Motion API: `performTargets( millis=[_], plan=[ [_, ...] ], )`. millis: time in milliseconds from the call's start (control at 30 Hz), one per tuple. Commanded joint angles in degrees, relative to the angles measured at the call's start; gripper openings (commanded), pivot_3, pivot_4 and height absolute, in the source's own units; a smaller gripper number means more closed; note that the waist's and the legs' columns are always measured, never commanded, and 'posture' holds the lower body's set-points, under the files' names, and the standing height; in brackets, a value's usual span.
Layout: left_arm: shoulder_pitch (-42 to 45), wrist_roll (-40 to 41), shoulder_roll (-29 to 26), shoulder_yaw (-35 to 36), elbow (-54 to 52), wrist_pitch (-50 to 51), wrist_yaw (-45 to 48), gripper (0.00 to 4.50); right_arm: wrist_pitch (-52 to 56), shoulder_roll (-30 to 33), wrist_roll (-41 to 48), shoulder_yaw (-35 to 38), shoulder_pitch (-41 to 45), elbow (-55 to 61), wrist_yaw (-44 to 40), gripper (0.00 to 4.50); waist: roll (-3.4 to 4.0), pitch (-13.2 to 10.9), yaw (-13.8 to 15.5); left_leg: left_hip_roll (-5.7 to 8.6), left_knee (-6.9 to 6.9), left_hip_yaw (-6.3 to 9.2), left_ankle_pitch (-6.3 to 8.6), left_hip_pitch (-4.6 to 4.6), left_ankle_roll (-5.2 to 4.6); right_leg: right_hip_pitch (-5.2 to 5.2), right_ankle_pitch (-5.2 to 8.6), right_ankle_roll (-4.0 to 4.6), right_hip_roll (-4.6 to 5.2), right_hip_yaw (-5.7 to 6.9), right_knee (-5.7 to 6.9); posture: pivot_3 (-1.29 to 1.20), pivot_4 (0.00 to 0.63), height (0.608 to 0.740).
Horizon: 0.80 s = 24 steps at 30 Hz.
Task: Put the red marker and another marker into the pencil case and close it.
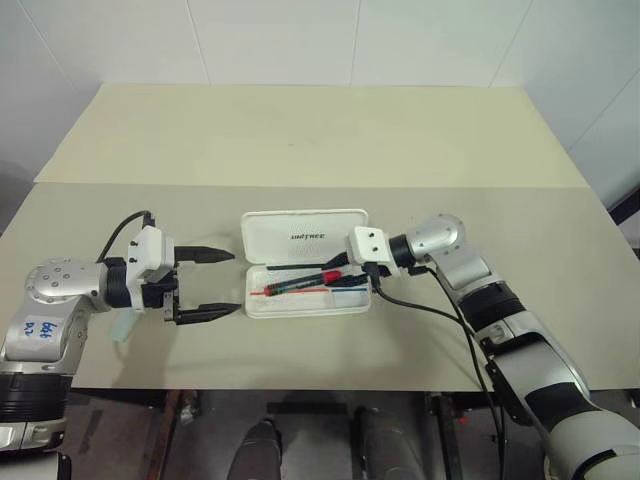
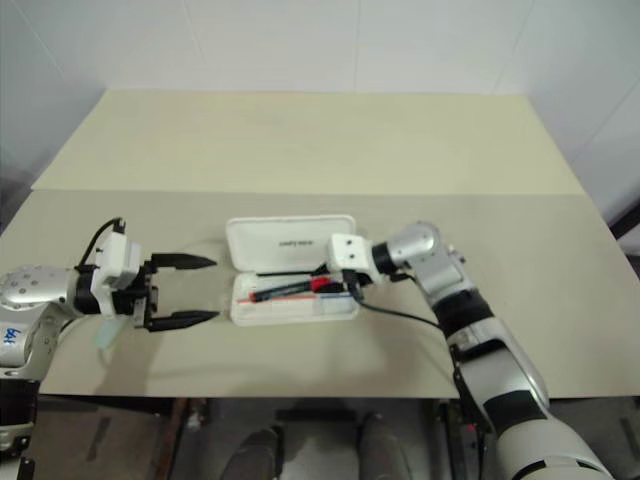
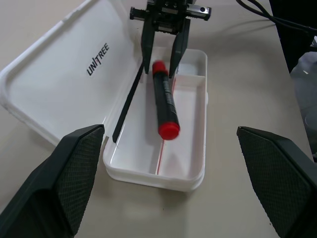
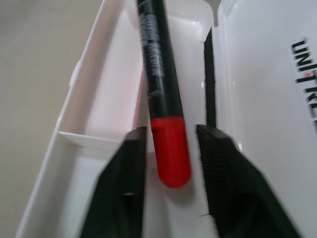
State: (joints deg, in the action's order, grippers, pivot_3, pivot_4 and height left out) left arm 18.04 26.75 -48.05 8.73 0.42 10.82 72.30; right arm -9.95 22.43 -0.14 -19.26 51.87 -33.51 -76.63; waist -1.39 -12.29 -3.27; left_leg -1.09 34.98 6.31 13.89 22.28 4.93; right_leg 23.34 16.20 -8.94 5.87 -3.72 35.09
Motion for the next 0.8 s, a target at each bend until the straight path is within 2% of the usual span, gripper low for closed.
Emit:
performTargets(
  millis=[33, 167, 300, 467, 733, 800],
  plan=[
    [1.1, 0.3, 0.1, 0.1, -1.6, -0.6, -0.1, 4.5, 0.8, 0.4, 1.6, 1.5, 0.6, 3.3, -0.2, 2.97, 0.0, 0.0, 0.0, 0.0, 0.0, 0.0, 0.0, 0.0, 0.0, 0.0, 0.0, 0.0, 0.0, 0.0, 0.0, 0.0, 0.15, 0.74],
    [1.4, 0.2, 0.1, -0.1, -1.3, -0.6, 0.0, 4.5, 3.0, 0.6, 2.9, 2.1, 0.3, 6.2, -0.4, 4.42, 0.0, 0.0, 0.0, 0.0, 0.0, 0.0, 0.0, 0.0, 0.0, 0.01, 0.0, 0.0, 0.0, 0.0, 0.02, 0.0, 0.15, 0.74],
    [1.7, 0.2, 0.1, -0.2, -1.1, -0.7, 0.1, 4.5, 7.8, 0.2, 5.9, 3.7, 0.1, 11.0, 0.1, 4.47, 0.0, 0.0, 0.0, 0.0, 0.01, 0.0, 0.0, 0.0, 0.0, 0.01, 0.0, 0.0, 0.0, 0.0, 0.01, 0.0, 0.15, 0.74],
    [1.7, 0.4, 0.2, -0.3, -1.4, -0.5, 0.0, 4.5, 19.1, 0.8, 14.4, 7.2, -2.3, 23.4, 0.0, 4.47, 0.0, 0.0, 0.1, -0.01, -0.01, 0.0, 0.0, 0.03, 0.0, 0.03, 0.0, 0.0, 0.0, 0.0, 0.01, 0.0, 0.15, 0.74],
    [-2.4, 1.6, 0.4, 2.4, -5.0, 1.2, -3.3, 4.5, 32.4, 7.5, 24.5, 12.7, -11.0, 42.4, 2.3, 4.47, 0.0, 0.0, 0.4, -0.01, 0.0, 0.0, 0.02, 0.09, 0.01, 0.03, 0.01, 0.0, 0.0, 0.0, -0.07, 0.0, 0.15, 0.74],
    [-4.9, 2.4, 1.3, 5.1, -6.9, 2.1, -6.7, 4.5, 34.9, 10.3, 26.9, 15.8, -13.9, 45.6, 3.4, 4.47, 0.0, 0.0, 0.5, -0.01, 0.0, 0.0, 0.02, 0.08, 0.01, 0.03, 0.01, 0.0, 0.0, 0.0, -0.06, 0.0, 0.15, 0.74]
  ],
)
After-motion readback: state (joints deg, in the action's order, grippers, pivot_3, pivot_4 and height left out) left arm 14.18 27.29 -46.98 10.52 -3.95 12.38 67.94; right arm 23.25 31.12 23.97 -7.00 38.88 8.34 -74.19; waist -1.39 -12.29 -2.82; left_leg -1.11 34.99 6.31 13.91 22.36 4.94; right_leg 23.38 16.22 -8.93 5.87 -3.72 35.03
